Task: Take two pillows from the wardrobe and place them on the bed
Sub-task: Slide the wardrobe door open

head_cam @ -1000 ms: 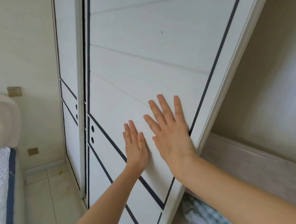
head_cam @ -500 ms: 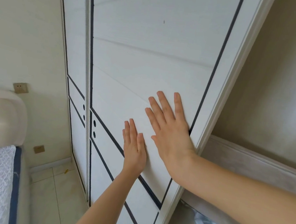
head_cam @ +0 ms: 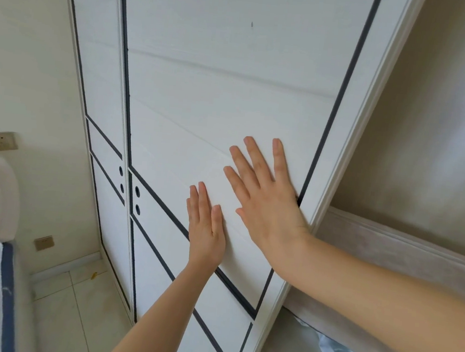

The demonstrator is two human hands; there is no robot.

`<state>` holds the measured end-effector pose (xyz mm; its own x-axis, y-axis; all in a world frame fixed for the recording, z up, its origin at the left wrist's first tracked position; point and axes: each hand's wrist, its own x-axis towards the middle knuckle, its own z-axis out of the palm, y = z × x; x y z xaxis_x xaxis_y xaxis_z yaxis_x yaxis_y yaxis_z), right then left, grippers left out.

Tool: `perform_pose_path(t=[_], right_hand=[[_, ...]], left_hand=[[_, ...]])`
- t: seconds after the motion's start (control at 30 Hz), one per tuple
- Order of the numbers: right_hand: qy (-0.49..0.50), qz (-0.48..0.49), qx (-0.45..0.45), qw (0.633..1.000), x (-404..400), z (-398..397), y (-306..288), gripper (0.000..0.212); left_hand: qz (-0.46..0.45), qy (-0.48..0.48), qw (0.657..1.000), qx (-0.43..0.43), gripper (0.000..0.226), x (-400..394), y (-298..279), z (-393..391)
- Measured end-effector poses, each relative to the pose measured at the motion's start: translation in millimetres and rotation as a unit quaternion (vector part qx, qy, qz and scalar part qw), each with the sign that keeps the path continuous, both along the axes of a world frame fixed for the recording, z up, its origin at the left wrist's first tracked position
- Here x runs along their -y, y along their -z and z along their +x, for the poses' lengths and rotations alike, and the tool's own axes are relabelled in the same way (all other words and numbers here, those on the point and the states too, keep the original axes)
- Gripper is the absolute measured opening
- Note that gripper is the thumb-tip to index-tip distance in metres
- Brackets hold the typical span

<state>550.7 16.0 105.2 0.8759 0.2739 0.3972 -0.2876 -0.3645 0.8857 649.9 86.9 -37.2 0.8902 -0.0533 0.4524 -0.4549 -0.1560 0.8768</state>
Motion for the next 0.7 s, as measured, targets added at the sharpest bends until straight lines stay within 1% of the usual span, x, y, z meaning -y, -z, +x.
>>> perform_pose_path(t=[0.2,0.27,0.33,0.4,0.53,0.63,0.7], right_hand=[[-0.018,0.024,0.004,1.000,0,-1,2,0.078],[-0.036,0.055,0.004,0.998,-3,-3,-1,0.075],[-0.075,0.119,0.004,0.990,-9,-7,-7,0.068],[-0.129,0.183,0.003,0.975,-14,-13,-12,0.061],[-0.227,0.225,-0.011,0.948,-17,-30,-17,0.046],[-0.307,0.287,-0.028,0.907,-10,-52,-19,0.036],[-0.344,0.321,-0.009,0.883,0,-71,-17,0.032]], left_hand=[[0.004,0.004,1.000,0.010,0.059,-2,2,0],[0.003,0.009,1.000,0.004,0.061,-5,0,-1],[-0.011,0.010,1.000,-0.003,0.059,-9,-4,-5],[-0.031,0.010,0.999,-0.016,0.057,-12,-11,-9],[-0.065,-0.004,0.997,-0.047,0.051,-16,-31,-17],[-0.079,-0.030,0.996,-0.036,0.041,-23,-41,-29],[-0.092,-0.056,0.994,-0.006,0.032,-26,-44,-44]])
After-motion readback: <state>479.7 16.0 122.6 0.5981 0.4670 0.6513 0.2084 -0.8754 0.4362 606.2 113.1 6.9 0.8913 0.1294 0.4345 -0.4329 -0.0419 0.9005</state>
